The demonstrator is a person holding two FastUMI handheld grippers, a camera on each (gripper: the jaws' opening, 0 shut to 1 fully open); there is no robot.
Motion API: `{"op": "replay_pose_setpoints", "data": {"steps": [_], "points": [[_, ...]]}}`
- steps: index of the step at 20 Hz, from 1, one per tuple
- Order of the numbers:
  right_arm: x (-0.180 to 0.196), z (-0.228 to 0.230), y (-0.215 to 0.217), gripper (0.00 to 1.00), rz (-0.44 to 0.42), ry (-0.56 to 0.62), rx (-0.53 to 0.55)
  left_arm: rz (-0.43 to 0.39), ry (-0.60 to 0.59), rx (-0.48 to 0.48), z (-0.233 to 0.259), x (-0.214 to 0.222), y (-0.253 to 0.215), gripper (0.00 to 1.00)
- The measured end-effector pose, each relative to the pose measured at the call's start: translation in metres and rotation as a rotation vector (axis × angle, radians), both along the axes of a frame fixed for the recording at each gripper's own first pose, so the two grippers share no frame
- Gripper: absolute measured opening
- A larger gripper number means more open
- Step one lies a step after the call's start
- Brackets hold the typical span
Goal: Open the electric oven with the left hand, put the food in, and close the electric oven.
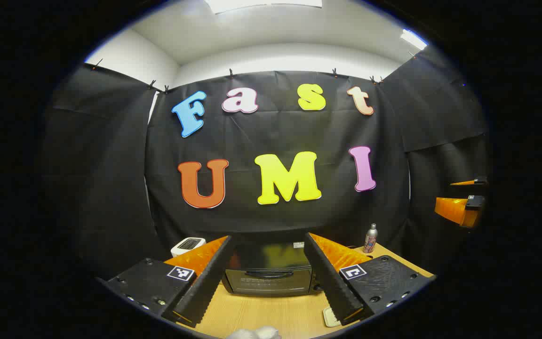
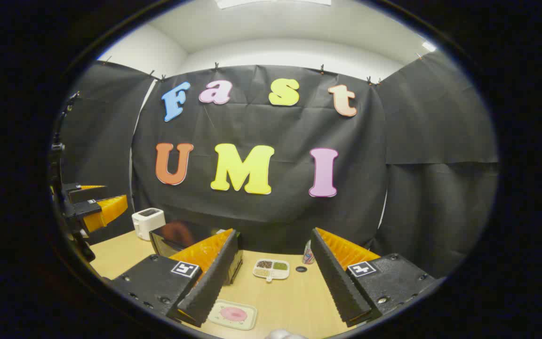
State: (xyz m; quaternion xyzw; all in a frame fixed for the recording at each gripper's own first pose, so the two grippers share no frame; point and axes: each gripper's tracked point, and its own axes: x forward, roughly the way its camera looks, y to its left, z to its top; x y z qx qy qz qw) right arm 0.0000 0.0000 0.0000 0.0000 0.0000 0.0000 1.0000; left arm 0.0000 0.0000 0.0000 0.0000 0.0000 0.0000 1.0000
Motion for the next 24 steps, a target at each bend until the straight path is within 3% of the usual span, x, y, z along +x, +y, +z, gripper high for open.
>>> {"op": "replay_pose_setpoints", "data": {"steps": [9,15,24], "points": [[-0.007,0.002,-0.004,1.0,-0.019,0.004,-0.005,-0.006,0.0,0.0,-0.002,0.005,0.005,0.96],[-0.013,0.003,-0.004,0.96,-0.029,0.01,0.01,-0.005,0.0,0.008,-0.013,0.016,0.014,0.96],[-0.026,-0.005,-0.023,1.0,-0.092,0.063,0.039,-0.047,0.045,-0.025,-0.054,0.095,0.011,0.96]]}}
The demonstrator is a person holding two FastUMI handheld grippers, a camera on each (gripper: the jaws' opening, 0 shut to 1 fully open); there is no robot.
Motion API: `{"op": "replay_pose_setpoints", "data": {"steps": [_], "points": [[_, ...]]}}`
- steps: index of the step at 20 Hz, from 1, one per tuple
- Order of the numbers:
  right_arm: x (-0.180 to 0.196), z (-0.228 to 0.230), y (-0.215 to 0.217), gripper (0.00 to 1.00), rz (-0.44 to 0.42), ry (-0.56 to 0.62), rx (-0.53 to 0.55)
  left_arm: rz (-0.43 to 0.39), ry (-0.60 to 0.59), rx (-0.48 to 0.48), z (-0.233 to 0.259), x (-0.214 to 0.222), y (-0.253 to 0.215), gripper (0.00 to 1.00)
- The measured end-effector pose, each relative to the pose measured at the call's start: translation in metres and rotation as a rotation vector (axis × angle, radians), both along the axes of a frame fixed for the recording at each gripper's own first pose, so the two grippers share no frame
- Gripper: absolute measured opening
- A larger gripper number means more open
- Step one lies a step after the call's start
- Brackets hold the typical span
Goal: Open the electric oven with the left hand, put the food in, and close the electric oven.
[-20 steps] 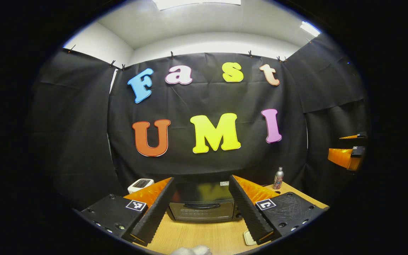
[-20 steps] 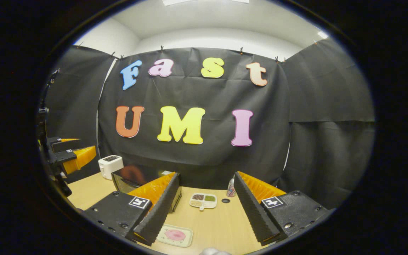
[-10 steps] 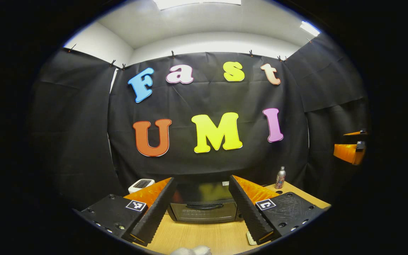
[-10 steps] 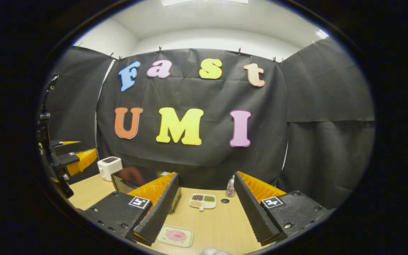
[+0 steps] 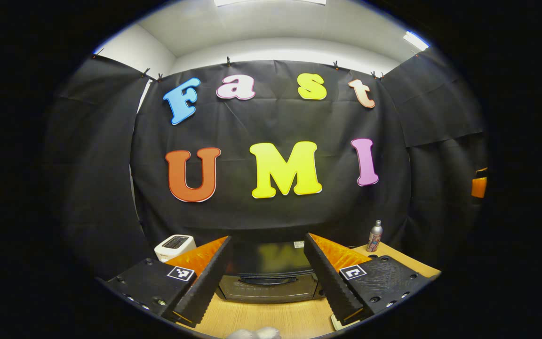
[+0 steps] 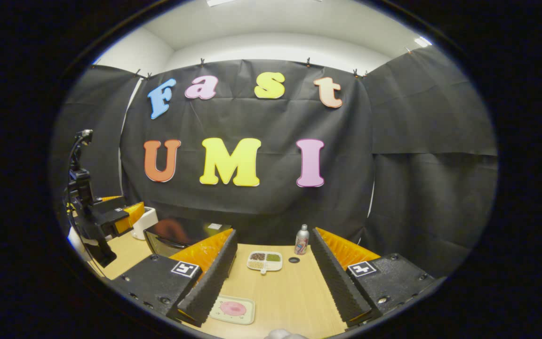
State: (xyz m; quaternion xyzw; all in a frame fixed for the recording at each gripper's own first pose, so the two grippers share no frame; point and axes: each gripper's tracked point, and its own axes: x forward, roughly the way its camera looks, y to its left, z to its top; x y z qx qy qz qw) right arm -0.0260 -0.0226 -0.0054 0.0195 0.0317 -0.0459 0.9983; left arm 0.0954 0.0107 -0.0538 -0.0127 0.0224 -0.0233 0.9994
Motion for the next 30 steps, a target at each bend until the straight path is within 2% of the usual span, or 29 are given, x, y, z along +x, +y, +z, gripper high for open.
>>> {"op": "replay_pose_setpoints", "data": {"steps": [2,6,9,16,17,19,22,30], "points": [[-0.003,-0.004,-0.009,0.96,-0.029,0.018,-0.008,-0.005,0.032,0.006,-0.024,0.024,-0.002,0.96],[-0.009,-0.011,-0.026,1.0,-0.085,0.053,-0.019,-0.008,0.139,0.004,-0.085,0.064,-0.005,0.96],[-0.013,-0.014,-0.037,0.97,-0.12,0.069,-0.022,-0.027,0.168,0.009,-0.115,0.085,-0.01,0.96],[-0.014,-0.027,-0.044,1.0,-0.141,0.099,-0.022,-0.04,0.312,0.017,-0.179,0.102,-0.016,0.97],[-0.012,-0.028,-0.044,0.97,-0.137,0.101,-0.02,-0.046,0.267,0.006,-0.171,0.109,-0.016,0.97],[-0.01,-0.031,-0.041,1.0,-0.12,0.113,-0.009,-0.053,0.291,-0.002,-0.174,0.106,-0.016,0.96],[-0.003,-0.03,-0.036,0.97,-0.098,0.111,-0.005,-0.049,0.318,-0.014,-0.176,0.097,-0.016,0.97],[0.001,-0.042,-0.022,0.97,-0.047,0.126,0.014,-0.048,0.323,-0.001,-0.179,0.062,-0.014,0.98]]}}
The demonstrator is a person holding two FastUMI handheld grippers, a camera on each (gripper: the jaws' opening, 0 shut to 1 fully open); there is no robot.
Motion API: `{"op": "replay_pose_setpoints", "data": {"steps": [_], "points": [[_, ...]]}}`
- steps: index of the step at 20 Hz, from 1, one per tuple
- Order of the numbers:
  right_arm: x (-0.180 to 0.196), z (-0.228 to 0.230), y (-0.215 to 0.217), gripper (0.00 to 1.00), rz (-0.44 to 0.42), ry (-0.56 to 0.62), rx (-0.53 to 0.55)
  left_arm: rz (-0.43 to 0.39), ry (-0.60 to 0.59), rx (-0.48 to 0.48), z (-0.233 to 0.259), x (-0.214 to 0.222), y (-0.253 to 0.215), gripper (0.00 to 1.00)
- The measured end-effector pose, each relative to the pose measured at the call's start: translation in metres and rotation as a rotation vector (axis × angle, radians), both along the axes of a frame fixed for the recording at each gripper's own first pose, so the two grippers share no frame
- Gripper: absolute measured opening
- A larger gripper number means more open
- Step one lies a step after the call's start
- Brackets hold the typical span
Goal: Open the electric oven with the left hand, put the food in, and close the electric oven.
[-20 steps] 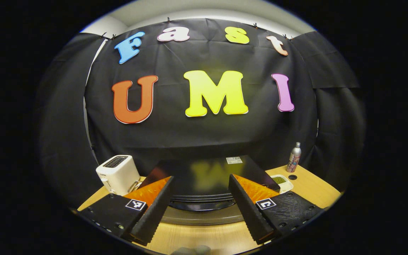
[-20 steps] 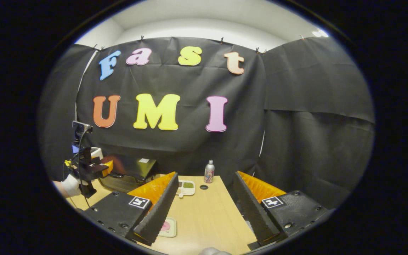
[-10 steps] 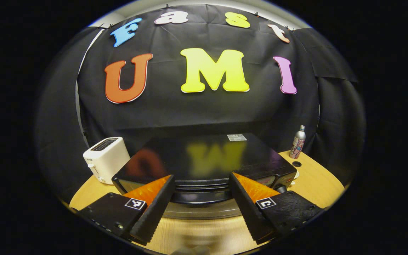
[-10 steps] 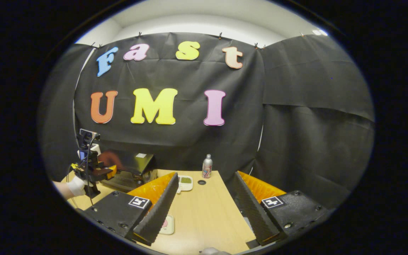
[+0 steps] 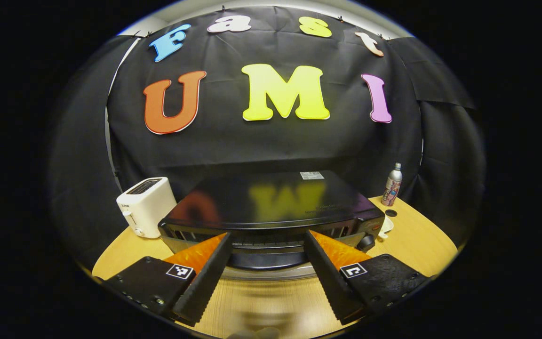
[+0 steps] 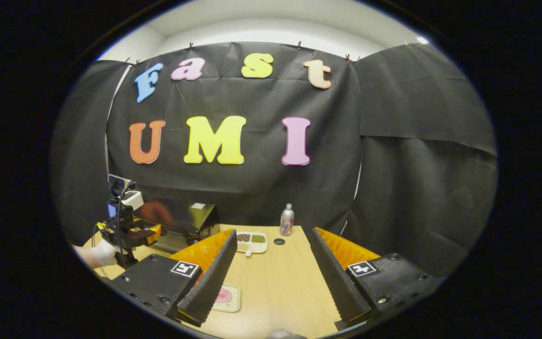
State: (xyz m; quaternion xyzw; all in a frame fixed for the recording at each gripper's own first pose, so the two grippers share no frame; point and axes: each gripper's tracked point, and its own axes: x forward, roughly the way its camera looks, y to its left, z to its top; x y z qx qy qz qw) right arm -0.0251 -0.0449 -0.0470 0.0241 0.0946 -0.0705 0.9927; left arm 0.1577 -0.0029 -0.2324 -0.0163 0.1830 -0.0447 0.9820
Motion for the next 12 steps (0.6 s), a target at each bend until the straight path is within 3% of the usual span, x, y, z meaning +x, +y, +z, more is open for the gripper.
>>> {"op": "replay_pose_setpoints", "data": {"steps": [12], "points": [[-0.011,-0.014,0.025,0.97,0.069,0.023,0.038,-0.021,0.116,-0.009,-0.05,-0.091,-0.001,0.97]]}}
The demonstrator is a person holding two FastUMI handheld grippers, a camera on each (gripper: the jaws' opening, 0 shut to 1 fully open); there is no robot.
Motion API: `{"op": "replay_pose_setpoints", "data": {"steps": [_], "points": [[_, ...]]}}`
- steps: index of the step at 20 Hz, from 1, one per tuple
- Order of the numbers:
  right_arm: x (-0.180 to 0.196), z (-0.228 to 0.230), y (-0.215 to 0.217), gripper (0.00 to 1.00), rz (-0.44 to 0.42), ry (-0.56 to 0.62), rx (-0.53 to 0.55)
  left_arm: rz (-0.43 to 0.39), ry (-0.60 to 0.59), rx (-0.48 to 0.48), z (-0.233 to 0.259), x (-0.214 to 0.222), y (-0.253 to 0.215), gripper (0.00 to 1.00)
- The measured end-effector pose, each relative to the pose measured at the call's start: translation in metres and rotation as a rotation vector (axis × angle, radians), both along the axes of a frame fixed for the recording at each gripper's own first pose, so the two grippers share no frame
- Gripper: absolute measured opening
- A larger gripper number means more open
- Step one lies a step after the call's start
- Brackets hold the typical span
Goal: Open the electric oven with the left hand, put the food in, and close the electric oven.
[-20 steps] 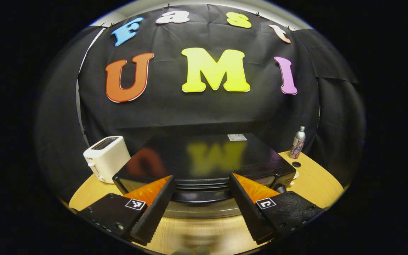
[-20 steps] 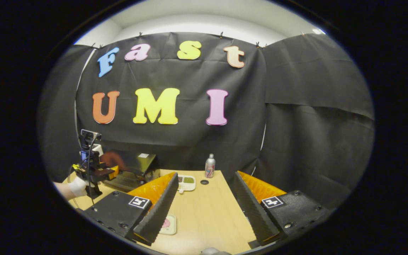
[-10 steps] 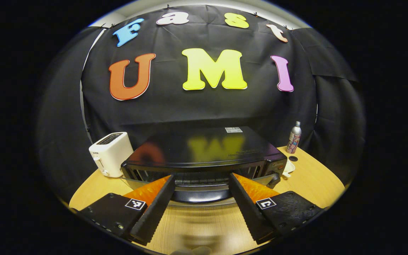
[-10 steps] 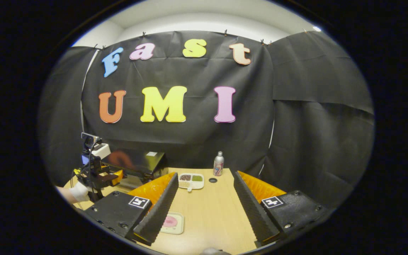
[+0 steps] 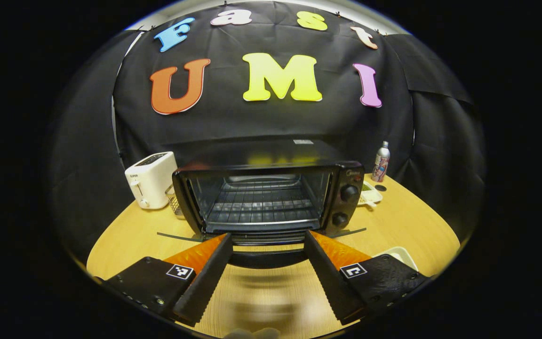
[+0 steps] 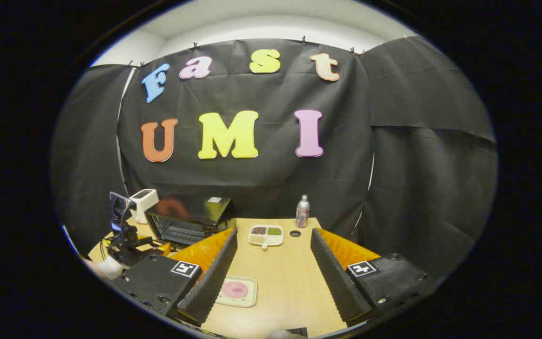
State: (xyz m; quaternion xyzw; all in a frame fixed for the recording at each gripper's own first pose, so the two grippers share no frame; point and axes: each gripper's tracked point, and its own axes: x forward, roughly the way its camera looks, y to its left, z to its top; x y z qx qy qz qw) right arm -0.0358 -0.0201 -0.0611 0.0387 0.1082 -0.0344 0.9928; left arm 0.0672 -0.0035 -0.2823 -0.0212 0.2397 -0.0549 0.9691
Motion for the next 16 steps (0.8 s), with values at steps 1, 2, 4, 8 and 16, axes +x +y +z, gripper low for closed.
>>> {"op": "replay_pose_setpoints", "data": {"steps": [1,2,4,8,16], "points": [[-0.001,-0.002,0.001,0.97,0.003,0.003,-0.002,0.0,0.015,-0.001,-0.006,-0.006,0.0,0.97],[-0.003,-0.003,0.002,0.97,0.004,0.008,-0.005,-0.002,0.028,0.0,-0.012,-0.011,0.0,0.97],[-0.005,-0.007,0.005,0.97,0.008,0.016,-0.004,-0.002,0.048,-0.001,-0.023,-0.02,-0.001,0.97],[-0.013,-0.012,0.006,0.97,0.013,0.034,-0.015,-0.007,0.069,0.007,-0.039,-0.031,-0.003,0.97],[-0.027,-0.024,-0.002,0.97,-0.006,0.062,-0.014,-0.015,0.17,0.012,-0.081,-0.048,-0.009,0.97]]}}
